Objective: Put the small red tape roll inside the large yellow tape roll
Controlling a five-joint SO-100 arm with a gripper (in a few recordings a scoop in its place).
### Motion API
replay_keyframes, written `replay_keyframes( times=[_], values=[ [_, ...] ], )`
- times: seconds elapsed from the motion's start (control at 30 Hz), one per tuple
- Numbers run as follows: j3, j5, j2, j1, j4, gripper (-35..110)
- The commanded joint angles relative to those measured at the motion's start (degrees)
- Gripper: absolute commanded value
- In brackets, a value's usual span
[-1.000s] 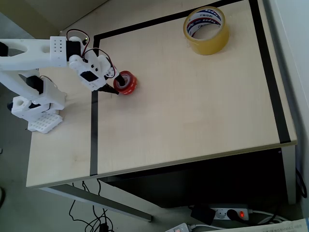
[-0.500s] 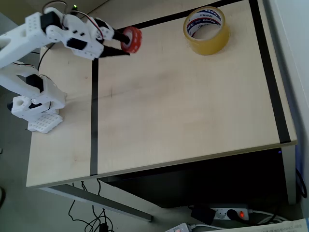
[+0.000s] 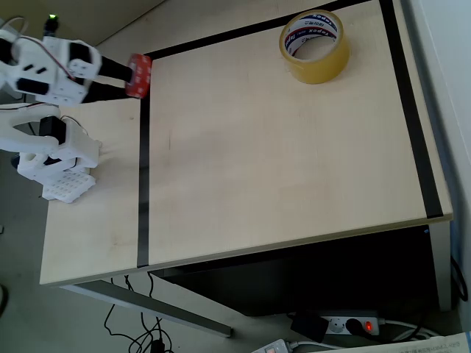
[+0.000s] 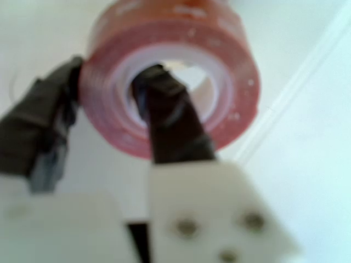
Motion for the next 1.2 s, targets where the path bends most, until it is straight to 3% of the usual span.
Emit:
replay_keyframes(
  times=[0.0, 0.17, 0.6, 0.87, 1.03, 1.17],
  values=[
    [-13.1, -0.3, -6.8, -0.9, -2.5, 0],
    [-18.5, -2.1, -19.2, -4.0, -20.7, 0],
    [-41.8, -1.6, -57.7, -8.2, -35.2, 0],
    [-68.6, -1.6, -78.0, -6.6, -32.3, 0],
    [-115.7, -0.7, -103.2, -5.8, -16.8, 0],
    [-115.2, 0.3, -103.5, -7.0, -15.9, 0]
  ],
)
